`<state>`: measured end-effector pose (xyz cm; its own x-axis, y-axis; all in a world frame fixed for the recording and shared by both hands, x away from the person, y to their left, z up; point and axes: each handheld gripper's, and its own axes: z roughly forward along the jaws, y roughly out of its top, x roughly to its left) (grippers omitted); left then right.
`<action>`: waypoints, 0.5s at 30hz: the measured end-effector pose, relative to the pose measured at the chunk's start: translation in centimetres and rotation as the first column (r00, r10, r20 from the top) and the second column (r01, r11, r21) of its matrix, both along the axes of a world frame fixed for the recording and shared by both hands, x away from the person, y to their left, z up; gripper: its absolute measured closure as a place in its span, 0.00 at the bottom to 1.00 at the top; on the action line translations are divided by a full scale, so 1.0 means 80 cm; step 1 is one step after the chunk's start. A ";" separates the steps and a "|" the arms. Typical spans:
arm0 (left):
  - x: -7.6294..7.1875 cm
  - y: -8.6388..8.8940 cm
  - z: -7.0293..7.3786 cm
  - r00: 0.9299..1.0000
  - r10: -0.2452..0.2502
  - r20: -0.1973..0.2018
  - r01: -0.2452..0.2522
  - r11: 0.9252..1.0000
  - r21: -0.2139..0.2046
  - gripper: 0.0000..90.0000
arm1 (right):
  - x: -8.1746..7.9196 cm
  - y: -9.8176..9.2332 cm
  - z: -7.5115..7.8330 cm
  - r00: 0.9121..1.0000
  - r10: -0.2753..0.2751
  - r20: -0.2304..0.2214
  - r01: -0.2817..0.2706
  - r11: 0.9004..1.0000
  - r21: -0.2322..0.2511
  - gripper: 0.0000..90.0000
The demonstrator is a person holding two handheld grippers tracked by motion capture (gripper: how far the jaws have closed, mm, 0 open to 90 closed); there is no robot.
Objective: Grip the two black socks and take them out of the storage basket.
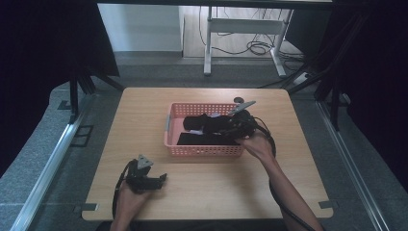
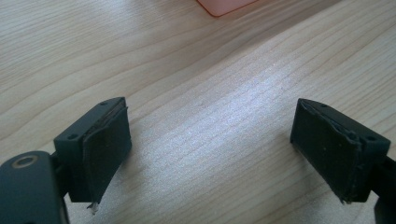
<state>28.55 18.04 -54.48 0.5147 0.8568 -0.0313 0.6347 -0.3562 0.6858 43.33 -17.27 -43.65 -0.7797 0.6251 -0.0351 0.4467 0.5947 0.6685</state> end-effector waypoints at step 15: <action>0.000 0.000 0.000 1.000 -0.001 0.000 0.001 1.000 0.001 0.13 | 0.048 0.067 -0.020 0.997 0.050 -0.054 -0.053 0.997 -0.048 0.48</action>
